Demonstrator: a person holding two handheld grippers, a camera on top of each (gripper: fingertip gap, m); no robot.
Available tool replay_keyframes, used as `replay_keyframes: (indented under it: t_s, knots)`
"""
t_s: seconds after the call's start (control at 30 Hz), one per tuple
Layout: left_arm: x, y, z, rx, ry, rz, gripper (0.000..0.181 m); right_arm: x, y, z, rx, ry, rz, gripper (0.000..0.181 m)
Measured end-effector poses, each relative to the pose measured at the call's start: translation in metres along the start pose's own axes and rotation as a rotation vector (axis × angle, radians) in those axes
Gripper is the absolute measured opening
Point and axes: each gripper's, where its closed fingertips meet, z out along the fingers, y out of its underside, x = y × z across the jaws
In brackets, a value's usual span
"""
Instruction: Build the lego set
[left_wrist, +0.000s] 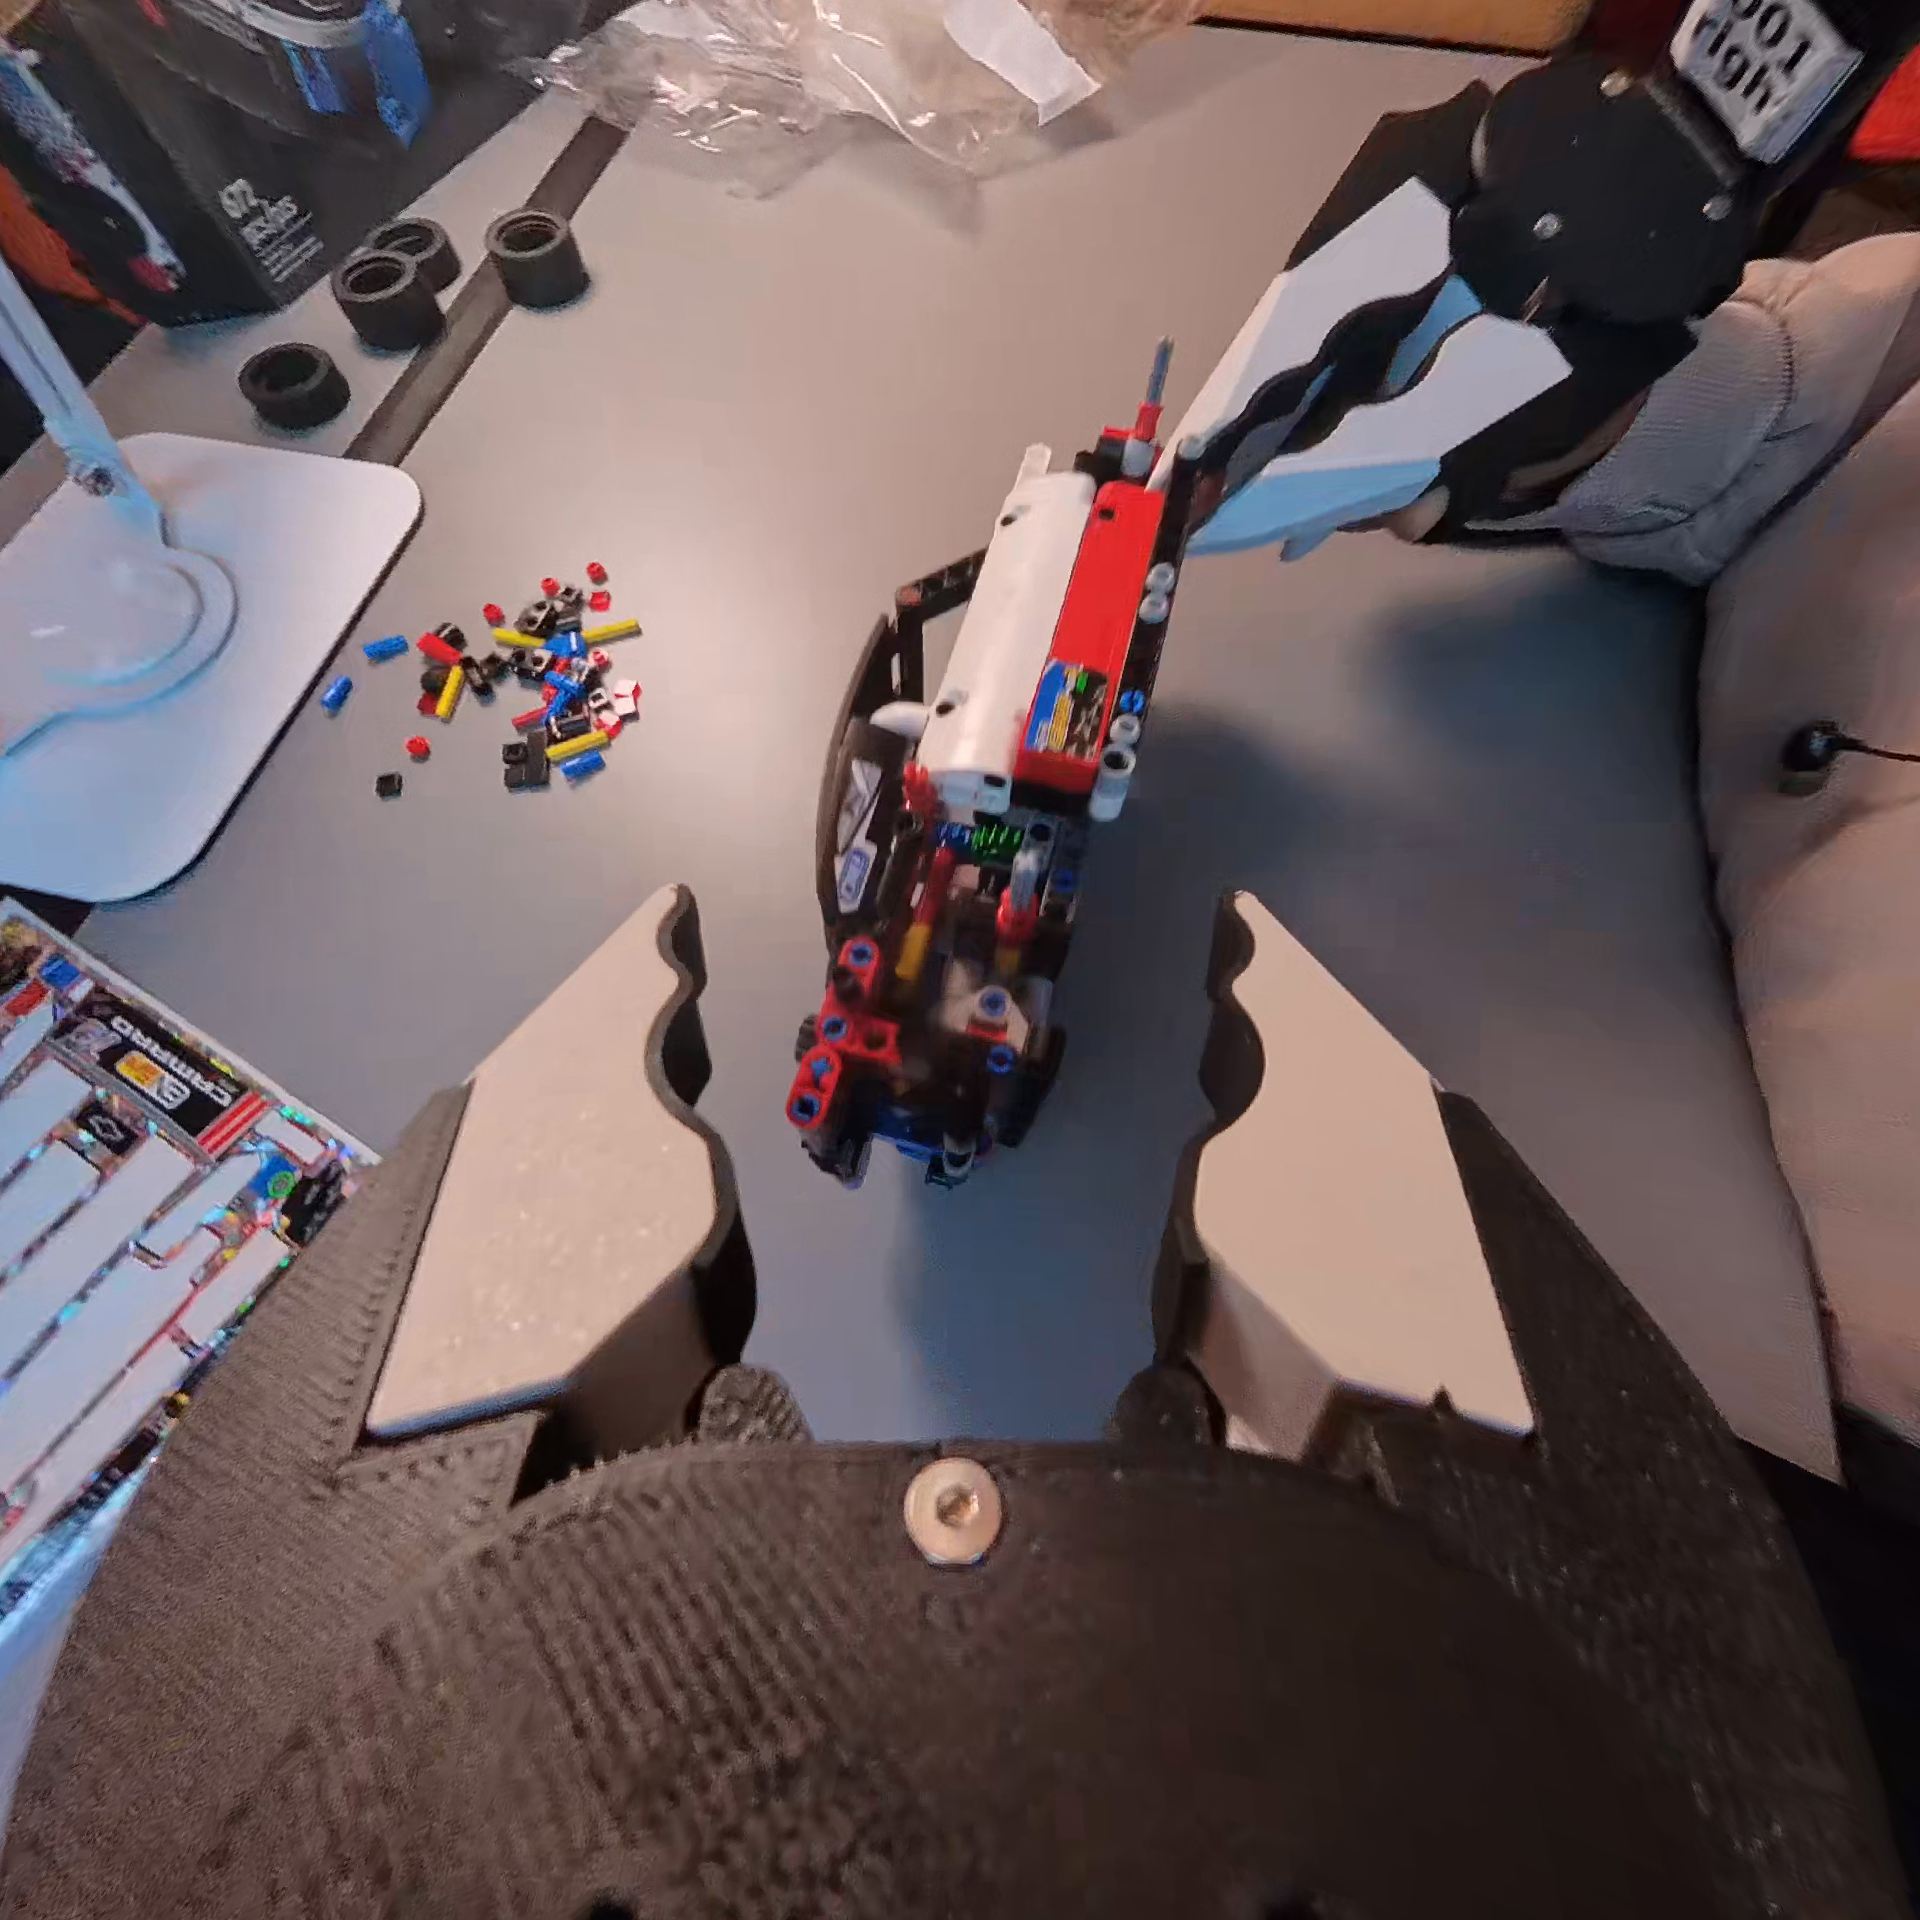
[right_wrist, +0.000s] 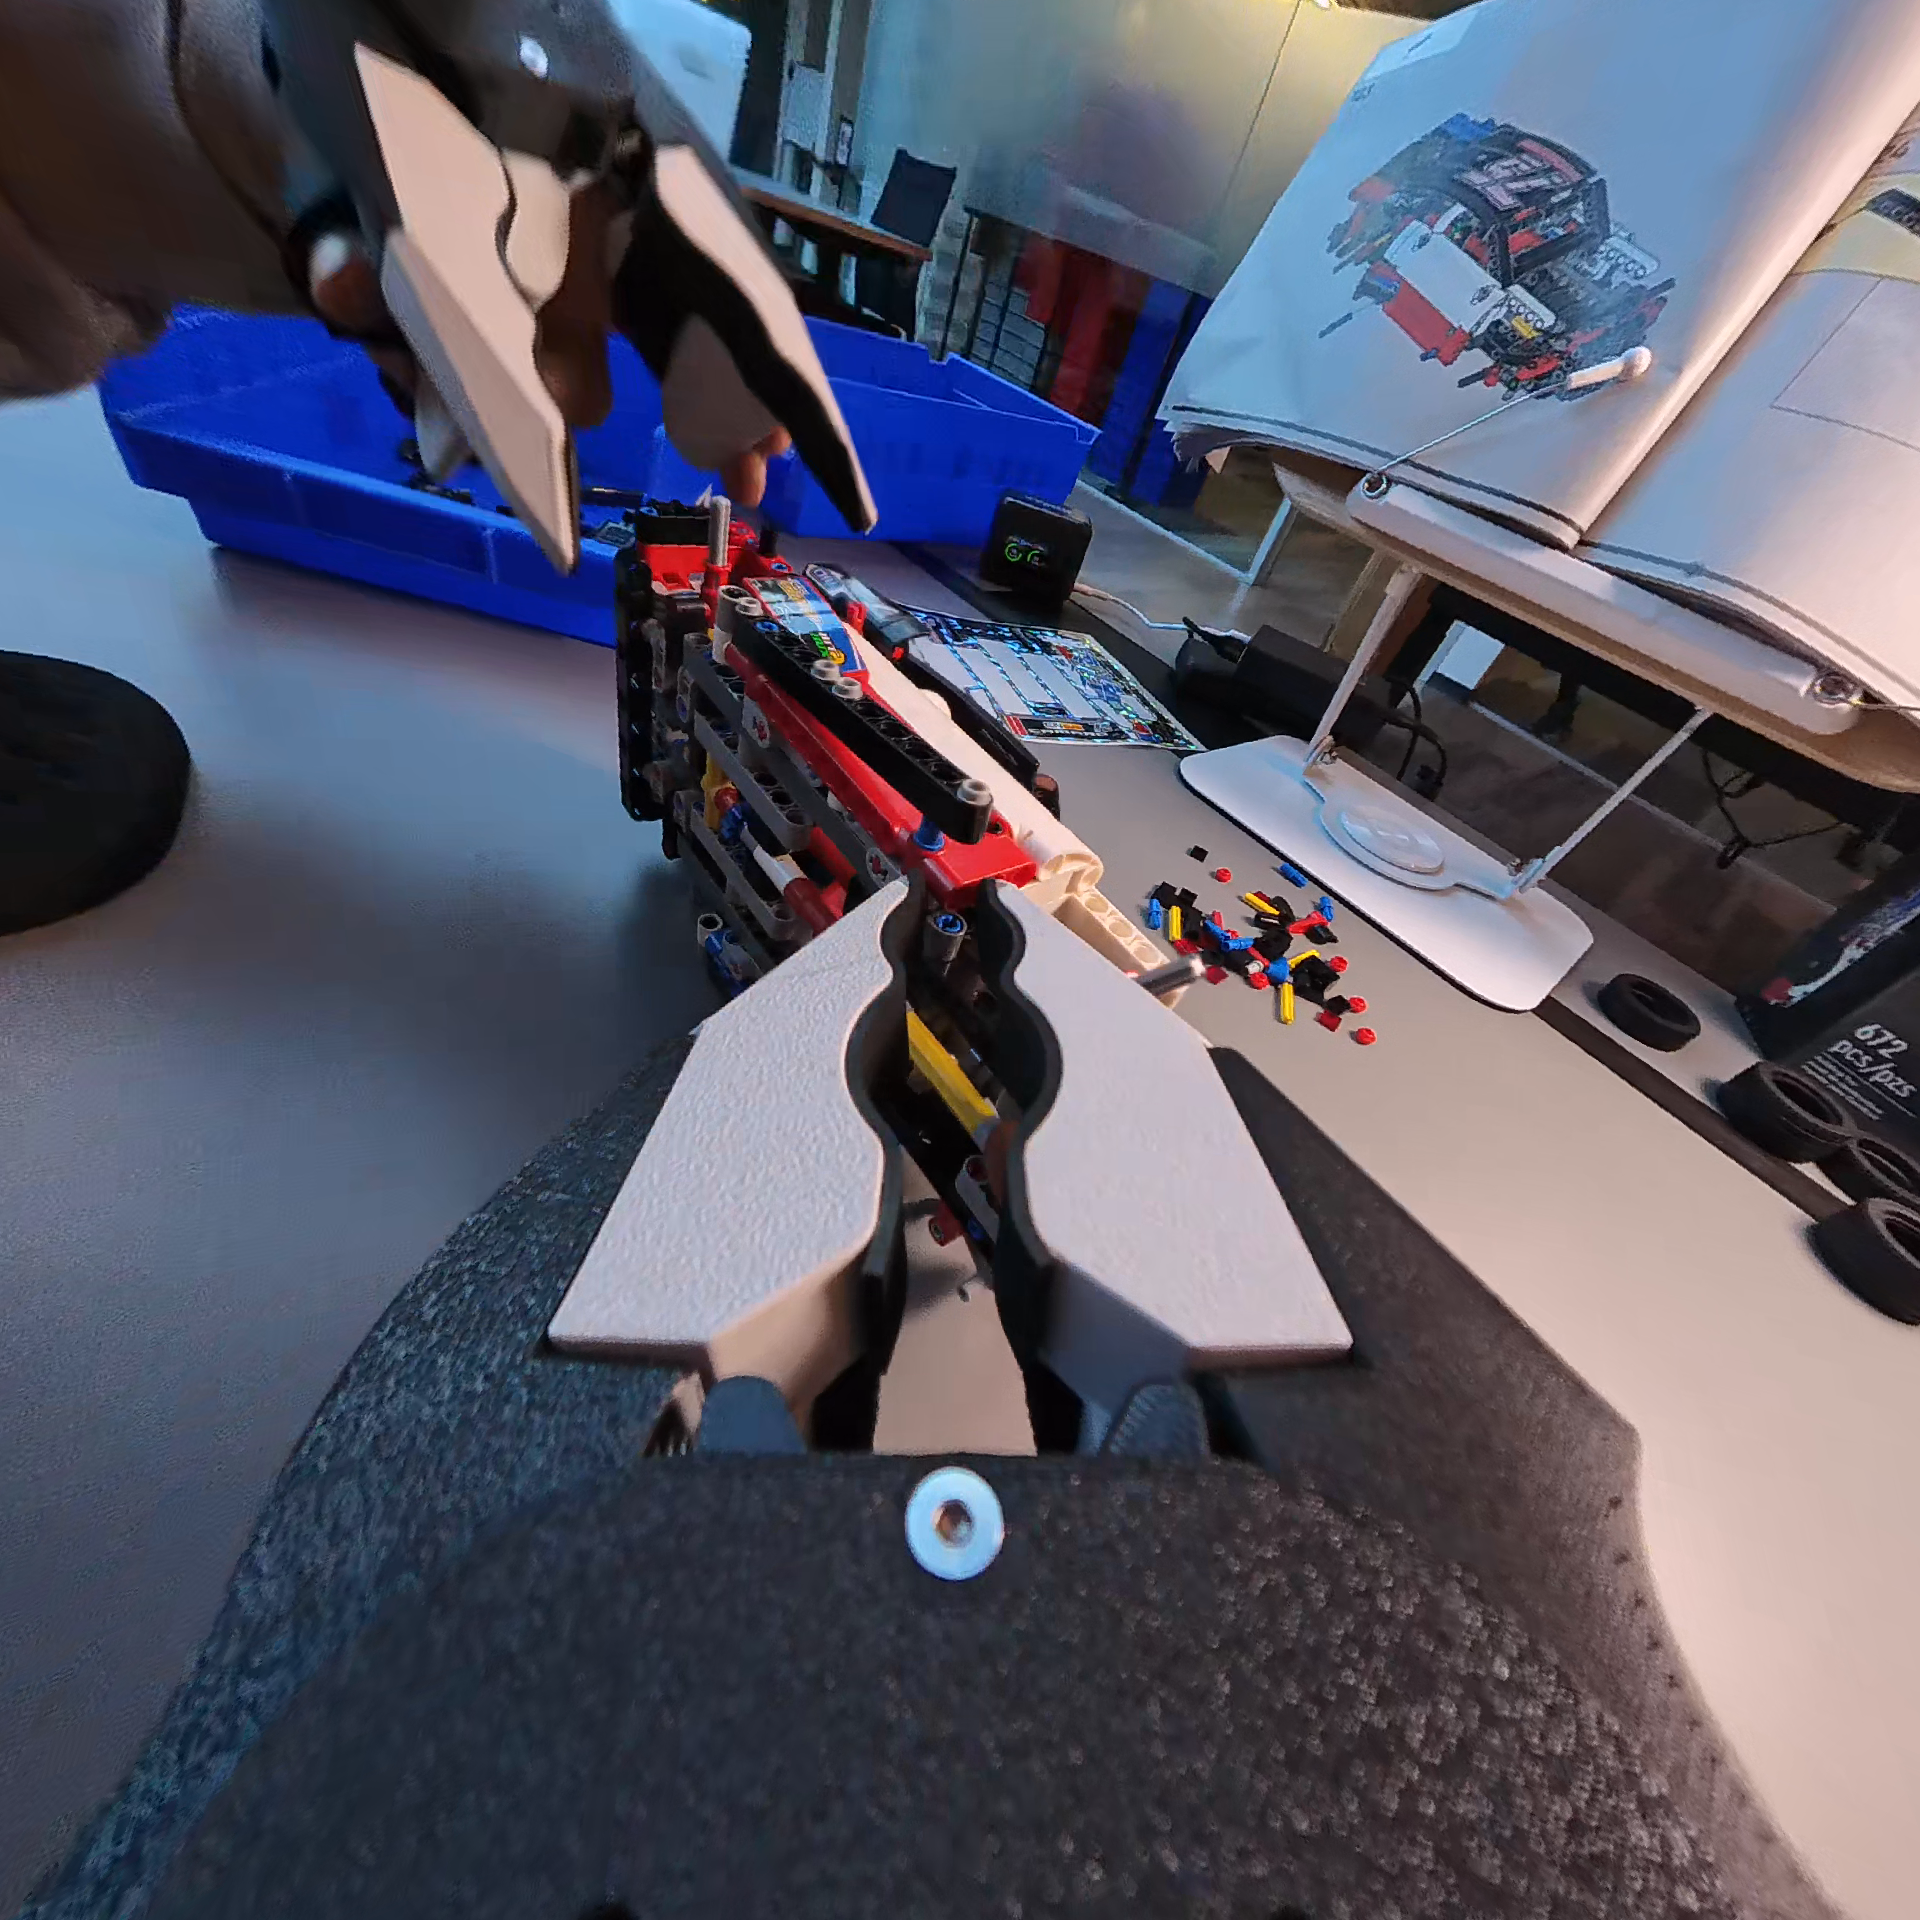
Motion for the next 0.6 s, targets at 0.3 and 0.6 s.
replay_keyframes:
  t_s: [0.3, 0.6]
  knots:
    - [0.000, 0.006, 0.039, 0.315, -0.058, -0.025, 0.073, 0.001, 0.001, -0.008, -0.058, -0.093, 0.043, 0.007]
    - [0.012, 0.003, 0.041, 0.335, -0.089, 0.005, 0.072, -0.017, -0.054, -0.012, -0.304, -0.491, -0.295, 0.025]
